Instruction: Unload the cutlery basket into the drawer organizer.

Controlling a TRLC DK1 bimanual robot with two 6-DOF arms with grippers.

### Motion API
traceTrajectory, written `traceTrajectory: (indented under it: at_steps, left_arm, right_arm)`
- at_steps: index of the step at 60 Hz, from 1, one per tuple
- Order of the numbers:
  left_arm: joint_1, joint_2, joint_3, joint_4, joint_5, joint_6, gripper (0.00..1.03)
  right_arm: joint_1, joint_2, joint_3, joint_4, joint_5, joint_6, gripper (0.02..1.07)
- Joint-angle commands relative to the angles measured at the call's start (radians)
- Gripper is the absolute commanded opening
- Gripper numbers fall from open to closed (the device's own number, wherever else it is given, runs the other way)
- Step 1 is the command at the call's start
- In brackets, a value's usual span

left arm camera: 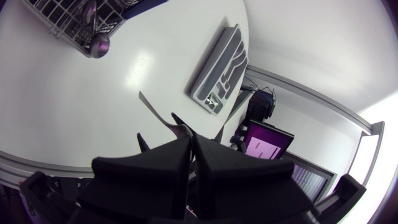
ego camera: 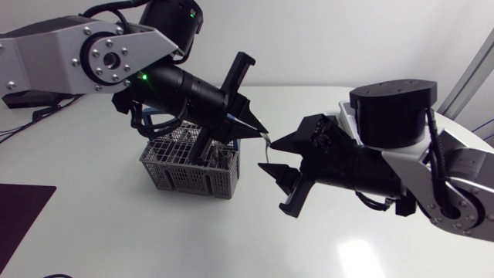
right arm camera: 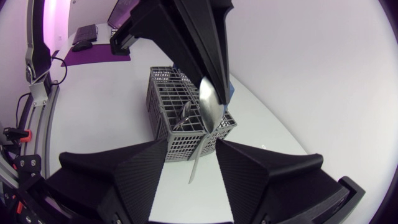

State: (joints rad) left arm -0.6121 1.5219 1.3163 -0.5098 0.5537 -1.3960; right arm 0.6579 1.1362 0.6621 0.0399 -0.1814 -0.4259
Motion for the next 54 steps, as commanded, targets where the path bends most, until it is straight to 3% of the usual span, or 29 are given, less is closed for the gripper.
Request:
traceTrajectory:
  at_steps: [1, 8, 15, 35, 46, 54]
  left_arm:
    - [-0.003, 0.017, 0.038, 0.013, 0.025, -0.052, 0.04]
    - [-0.003, 0.017, 0.04, 0.013, 0.029, -0.055, 0.04]
    - [-0.002, 0.012, 0.038, 0.013, 0.031, -0.058, 0.04]
    - [-0.002, 0.001, 0.037, 0.013, 0.035, -0.058, 0.04]
    - [-0.002, -0.017, 0.018, 0.059, 0.068, -0.066, 0.19]
    - [0.005, -0.045, -0.009, 0.134, 0.083, -0.093, 0.23]
  right_arm:
    - [-0.011, 0.033, 0.016, 0.023, 0.013, 0.027, 0.43]
    - [-0.011, 0.051, 0.027, 0.038, 0.028, 0.033, 0.43]
    - [-0.018, 0.056, 0.028, 0.061, 0.036, 0.044, 0.29]
    - [-0.021, 0.079, 0.042, 0.049, 0.042, 0.047, 0.09]
    - [-0.023, 0.105, 0.059, 0.015, 0.011, 0.053, 0.08]
    - [-0.027, 0.116, 0.062, -0.002, -0.006, 0.053, 0.08]
